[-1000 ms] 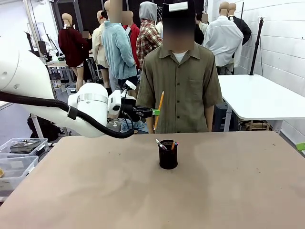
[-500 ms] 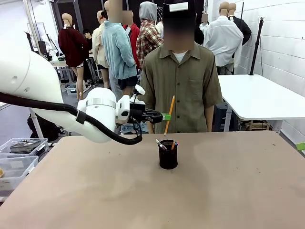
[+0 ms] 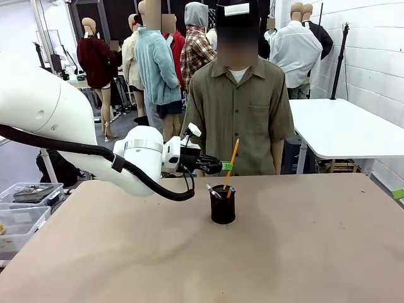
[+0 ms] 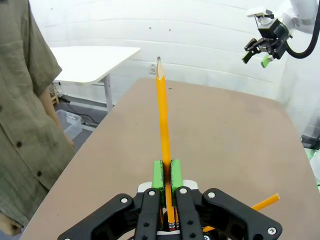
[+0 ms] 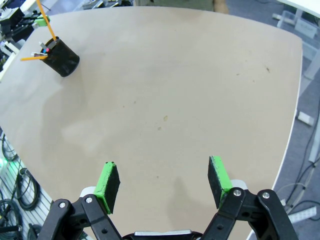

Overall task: Place the pens into the pen holder.
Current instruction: Pick up a writing instrument from the table and place it into the Pen holder.

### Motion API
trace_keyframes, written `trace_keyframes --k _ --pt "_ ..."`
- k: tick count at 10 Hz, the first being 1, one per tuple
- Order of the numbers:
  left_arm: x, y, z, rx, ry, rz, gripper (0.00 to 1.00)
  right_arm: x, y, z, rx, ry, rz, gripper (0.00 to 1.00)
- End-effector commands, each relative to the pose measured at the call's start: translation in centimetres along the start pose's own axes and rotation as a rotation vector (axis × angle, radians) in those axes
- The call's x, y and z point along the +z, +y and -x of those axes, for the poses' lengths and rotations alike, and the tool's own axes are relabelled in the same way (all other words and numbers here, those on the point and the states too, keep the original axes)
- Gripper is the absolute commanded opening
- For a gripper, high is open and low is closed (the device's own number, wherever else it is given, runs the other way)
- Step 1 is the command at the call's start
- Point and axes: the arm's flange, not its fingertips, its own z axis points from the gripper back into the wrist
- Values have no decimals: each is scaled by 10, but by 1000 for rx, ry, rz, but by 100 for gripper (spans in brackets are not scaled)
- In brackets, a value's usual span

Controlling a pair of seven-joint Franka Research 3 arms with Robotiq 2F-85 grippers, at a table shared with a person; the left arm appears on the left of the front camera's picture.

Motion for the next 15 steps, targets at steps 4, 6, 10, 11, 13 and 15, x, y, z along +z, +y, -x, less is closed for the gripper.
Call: trace_keyframes --k 4,6,10,11,13,15 --pt "0 4 20 5 48 -6 0 0 1 2 16 17 6 89" --pt "0 2 25 7 66 -9 0 0 1 2 16 17 6 89" --pt "-3 0 39 19 117 -20 0 0 1 2 16 17 6 89" --pt "-2 0 42 24 126 -23 0 0 1 2 16 17 6 89" --pt "0 -1 44 23 138 -34 0 0 1 2 16 17 6 89" --pt "5 -5 41 2 150 -43 20 0 1 2 16 17 6 89"
